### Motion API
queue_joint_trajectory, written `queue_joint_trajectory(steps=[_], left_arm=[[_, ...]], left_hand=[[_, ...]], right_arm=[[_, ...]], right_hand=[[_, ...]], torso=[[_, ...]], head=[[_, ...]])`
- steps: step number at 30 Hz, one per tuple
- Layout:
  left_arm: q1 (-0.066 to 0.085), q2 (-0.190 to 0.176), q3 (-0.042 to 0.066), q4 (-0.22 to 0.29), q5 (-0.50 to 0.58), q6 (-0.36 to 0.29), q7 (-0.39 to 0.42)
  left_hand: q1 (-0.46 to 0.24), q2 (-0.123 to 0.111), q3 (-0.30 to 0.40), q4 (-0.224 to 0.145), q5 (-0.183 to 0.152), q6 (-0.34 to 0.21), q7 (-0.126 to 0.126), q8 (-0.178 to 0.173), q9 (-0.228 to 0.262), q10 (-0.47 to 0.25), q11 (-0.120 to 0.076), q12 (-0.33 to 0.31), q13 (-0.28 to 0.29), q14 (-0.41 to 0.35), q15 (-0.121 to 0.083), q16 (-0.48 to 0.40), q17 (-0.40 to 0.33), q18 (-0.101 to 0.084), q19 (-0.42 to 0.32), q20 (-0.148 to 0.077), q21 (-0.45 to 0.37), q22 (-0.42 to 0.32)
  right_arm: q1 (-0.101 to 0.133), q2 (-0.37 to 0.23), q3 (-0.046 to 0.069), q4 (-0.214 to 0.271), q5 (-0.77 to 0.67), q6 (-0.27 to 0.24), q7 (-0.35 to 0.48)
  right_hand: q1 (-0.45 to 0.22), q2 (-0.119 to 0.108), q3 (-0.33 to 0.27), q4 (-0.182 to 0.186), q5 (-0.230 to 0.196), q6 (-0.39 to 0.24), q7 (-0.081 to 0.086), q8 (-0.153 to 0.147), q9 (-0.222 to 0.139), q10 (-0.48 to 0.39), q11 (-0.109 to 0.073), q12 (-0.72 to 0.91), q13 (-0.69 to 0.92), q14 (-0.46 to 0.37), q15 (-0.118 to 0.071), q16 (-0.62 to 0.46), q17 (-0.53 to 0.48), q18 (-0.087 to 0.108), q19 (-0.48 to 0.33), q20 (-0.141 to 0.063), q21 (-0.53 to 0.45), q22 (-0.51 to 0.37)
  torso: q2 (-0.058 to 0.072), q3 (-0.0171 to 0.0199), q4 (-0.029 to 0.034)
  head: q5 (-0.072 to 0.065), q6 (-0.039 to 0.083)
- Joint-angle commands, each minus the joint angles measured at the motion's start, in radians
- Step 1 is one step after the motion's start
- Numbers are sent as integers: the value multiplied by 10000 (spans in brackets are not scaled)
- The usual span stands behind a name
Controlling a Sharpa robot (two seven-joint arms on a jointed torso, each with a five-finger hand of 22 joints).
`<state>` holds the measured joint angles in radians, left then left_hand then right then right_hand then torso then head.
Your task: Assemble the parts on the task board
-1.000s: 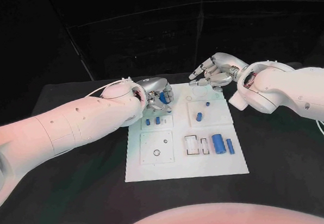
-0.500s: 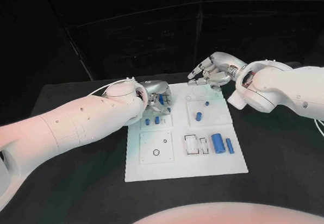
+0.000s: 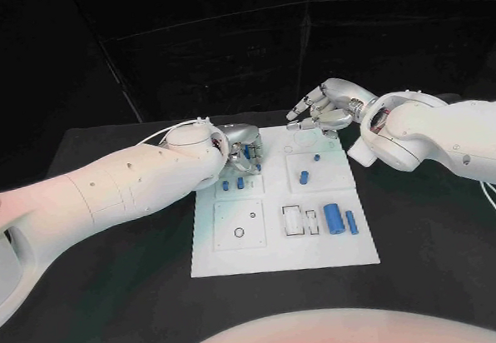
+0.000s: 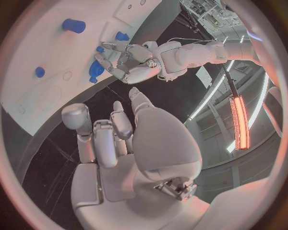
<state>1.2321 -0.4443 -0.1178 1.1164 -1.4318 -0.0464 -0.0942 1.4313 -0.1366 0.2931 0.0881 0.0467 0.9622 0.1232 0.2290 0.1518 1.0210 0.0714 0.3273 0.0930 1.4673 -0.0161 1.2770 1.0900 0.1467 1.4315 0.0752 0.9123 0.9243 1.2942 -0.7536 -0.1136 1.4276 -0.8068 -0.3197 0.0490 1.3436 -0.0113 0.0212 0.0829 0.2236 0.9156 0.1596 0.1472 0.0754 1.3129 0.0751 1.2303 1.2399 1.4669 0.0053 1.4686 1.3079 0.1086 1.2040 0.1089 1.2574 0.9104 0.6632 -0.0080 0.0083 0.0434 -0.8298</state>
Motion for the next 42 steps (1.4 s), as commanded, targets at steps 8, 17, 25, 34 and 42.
queue_joint_trajectory(steps=[8, 17, 25, 34, 42], left_arm=[[-20, 187, -3, -135, -80, 353, -18], [-21, 231, -2, -202, -138, 651, -257], [-21, 244, -1, -224, -291, 691, -346], [-23, 204, 0, -202, -321, -161, -21], [-23, -72, 12, 156, -254, -847, 362]], left_hand=[[-18, 119, 124, 22, 13, 130, 0, -106, -37, 154, -24, -119, -51, 218, -44, -30, -45, -168, 120, -7, 153, 130], [130, 312, 393, -36, 16, 402, -31, -132, -68, 548, -104, -211, -115, 224, -99, -5, -96, -280, 266, -43, 774, 747], [390, 468, 800, -237, 17, 753, -72, -125, -75, 1010, -195, -361, -172, 219, -177, -2, -176, -359, 357, -112, 1233, 1204], [527, 500, 1245, -489, 17, 908, -31, -243, -130, 1261, -182, -640, -236, 231, -174, 65, -167, -378, 339, -135, 1321, 1314], [367, 406, 1476, -584, 14, 998, -15, -357, -178, 1392, -161, -884, -259, 230, -157, 103, -199, -386, 319, -127, 1370, 1383]], right_arm=[[16, 42, 6, -1, 25, 7, 87], [16, 50, 6, -3, 25, 13, 85], [16, 47, 6, 1, 25, 12, 83], [16, 47, 6, -1, 25, 9, 92], [16, 37, 6, -21, 25, 4, 106]], right_hand=[[38, 81, -27, 18, 61, -64, 23, 70, -16, -86, -6, -43, -9, 578, -64, -45, 711, 191, -71, -12, -68, -11], [38, 81, -27, 18, 61, -64, 23, 70, -16, -86, -6, -43, -9, 578, -64, -45, 711, 191, -71, -12, -68, -11], [38, 81, -27, 18, 61, -64, 23, 70, -16, -86, -6, -43, -9, 578, -64, -45, 711, 191, -71, -12, -68, -11], [38, 81, -27, 18, 61, -64, 23, 70, -16, -86, -6, -43, -9, 578, -64, -45, 711, 191, -71, -12, -68, -11], [38, 81, -27, 18, 61, -64, 23, 70, -16, -86, -6, -43, -9, 578, -64, -45, 711, 191, -71, -12, -68, -11]], torso=[[1, 1, -4], [-6, 1, 4], [-8, -4, -2], [-10, 2, 17], [-15, 0, 25]], head=[[6, -23], [-19, -43], [-30, -37], [-32, -22], [-17, 7]])
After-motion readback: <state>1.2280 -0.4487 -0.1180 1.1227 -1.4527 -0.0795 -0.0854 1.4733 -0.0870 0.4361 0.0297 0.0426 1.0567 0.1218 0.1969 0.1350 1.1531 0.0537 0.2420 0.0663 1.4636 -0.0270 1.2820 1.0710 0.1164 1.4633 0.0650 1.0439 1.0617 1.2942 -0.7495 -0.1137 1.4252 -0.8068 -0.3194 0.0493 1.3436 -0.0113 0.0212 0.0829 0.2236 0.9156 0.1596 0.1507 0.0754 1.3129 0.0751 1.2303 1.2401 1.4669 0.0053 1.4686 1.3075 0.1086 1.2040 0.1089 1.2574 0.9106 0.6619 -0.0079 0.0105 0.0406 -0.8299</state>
